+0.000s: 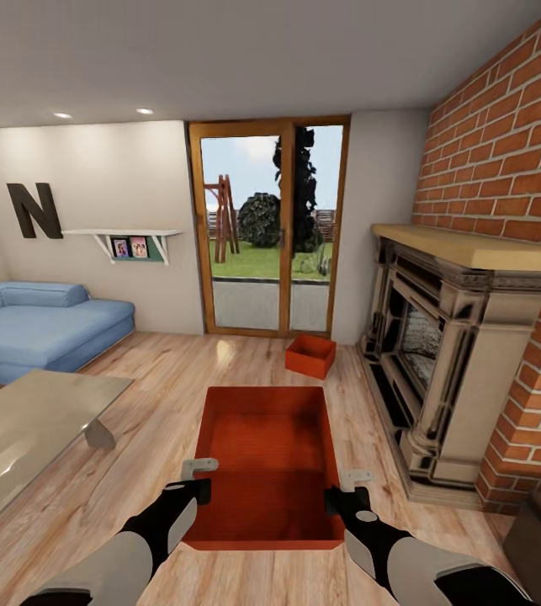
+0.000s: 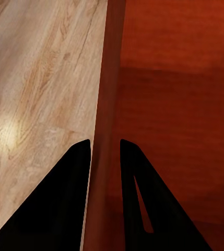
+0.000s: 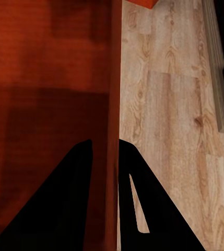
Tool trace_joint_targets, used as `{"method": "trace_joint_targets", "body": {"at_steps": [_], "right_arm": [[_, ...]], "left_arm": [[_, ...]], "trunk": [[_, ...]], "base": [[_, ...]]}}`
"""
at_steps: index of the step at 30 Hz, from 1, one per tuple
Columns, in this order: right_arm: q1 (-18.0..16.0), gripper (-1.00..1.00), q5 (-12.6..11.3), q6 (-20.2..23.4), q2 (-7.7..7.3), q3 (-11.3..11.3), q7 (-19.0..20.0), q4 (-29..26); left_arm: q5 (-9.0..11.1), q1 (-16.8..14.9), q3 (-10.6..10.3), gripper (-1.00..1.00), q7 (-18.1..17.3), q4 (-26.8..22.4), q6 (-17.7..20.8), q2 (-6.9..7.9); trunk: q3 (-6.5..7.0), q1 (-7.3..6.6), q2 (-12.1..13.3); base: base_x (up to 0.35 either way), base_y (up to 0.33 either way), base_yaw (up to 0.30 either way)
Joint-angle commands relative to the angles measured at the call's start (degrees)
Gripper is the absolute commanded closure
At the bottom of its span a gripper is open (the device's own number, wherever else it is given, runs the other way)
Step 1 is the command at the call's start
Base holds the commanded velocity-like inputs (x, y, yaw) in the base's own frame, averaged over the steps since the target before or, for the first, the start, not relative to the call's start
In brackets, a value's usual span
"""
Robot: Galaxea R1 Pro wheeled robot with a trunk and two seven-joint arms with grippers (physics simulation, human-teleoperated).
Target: Move the two storage containers from the living room to the garage. In the garage, place one container on the floor and stack the other container on top of it (either order is fine).
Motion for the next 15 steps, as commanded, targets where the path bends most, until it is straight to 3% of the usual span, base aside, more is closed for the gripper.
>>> {"method": "trace_joint_targets", "body": {"at_steps": [1, 5, 15], "right_arm": [[-0.02, 1.0, -0.41, -0.22, 0.02, -0.86, -0.23, 0.17], [-0.02, 1.0, -0.42, -0.22, 0.02, -0.96, -0.23, 0.19], [-0.02, 1.0, -0.41, -0.22, 0.02, -0.97, -0.23, 0.2]], "left_arm": [[-1.44, -0.06, 1.86, 1.0, 0.85, -0.55, -3.26, 0.01], [-1.44, -0.06, 1.86, 1.0, 0.85, -0.55, -3.26, -0.03], [-1.44, -0.06, 1.86, 1.0, 0.86, -0.55, -3.25, -0.08]], "trunk": [[-0.09, 0.01, -0.07], [-0.06, 0.01, -0.07], [0.4, 0.01, -0.07]], "base": [[0.0, 0.0, 0.0], [0.0, 0.0, 0.058], [0.0, 0.0, 0.262]]}}
